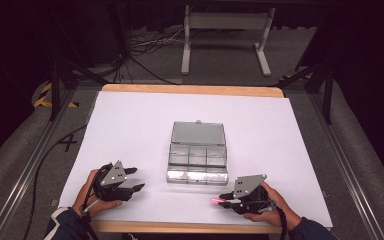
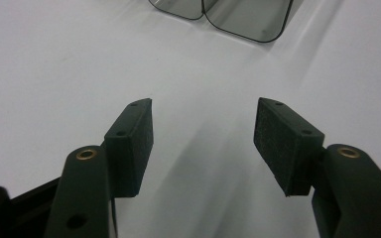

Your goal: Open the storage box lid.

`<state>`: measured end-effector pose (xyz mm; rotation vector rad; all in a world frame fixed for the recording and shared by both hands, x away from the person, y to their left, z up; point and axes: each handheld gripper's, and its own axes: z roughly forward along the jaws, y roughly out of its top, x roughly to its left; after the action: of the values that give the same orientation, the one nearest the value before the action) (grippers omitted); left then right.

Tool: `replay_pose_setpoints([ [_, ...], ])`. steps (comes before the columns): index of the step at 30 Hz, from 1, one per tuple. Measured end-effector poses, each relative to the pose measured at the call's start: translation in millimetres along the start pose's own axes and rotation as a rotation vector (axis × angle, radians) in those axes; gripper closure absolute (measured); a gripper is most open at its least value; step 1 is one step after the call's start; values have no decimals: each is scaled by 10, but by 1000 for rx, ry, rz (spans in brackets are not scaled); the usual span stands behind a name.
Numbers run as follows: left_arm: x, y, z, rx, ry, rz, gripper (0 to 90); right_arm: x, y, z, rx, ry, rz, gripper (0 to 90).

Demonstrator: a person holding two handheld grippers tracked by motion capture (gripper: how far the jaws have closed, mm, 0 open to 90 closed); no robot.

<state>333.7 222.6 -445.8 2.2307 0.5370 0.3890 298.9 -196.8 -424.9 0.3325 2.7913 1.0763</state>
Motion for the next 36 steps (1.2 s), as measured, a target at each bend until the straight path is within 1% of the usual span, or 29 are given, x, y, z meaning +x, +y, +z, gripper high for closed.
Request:
replay_pose_setpoints([
  [2, 5, -1, -1, -6, -2, -7, 414, -11, 4, -25, -7, -5, 1, 766],
  [10, 33, -5, -18, -11, 2, -9, 414, -60, 21, -86, -28, -22, 10, 766],
  [11, 36, -8, -20, -15, -1, -18, 414, -67, 24, -90, -31, -24, 11, 766],
  [16, 43, -13, -16, -10, -2, -10, 414, -84, 34, -104, -35, -28, 10, 766],
  [20, 44, -9, -11, -15, -3, -16, 414, -89, 45, -128, -48, -37, 18, 766],
  [26, 52, -8, -13, -14, -7, -16, 414, -101, 75, -169, -69, -51, 18, 766],
  [31, 59, -6, -12, -18, -6, -18, 413, -109, 75, -191, -72, -56, 22, 765],
  [32, 61, -6, -12, -16, -7, -15, 413, -111, 76, -195, -73, -65, 23, 766],
  [36, 59, -5, -15, -19, -7, -19, 413, -122, 87, -232, -83, -74, 24, 766],
])
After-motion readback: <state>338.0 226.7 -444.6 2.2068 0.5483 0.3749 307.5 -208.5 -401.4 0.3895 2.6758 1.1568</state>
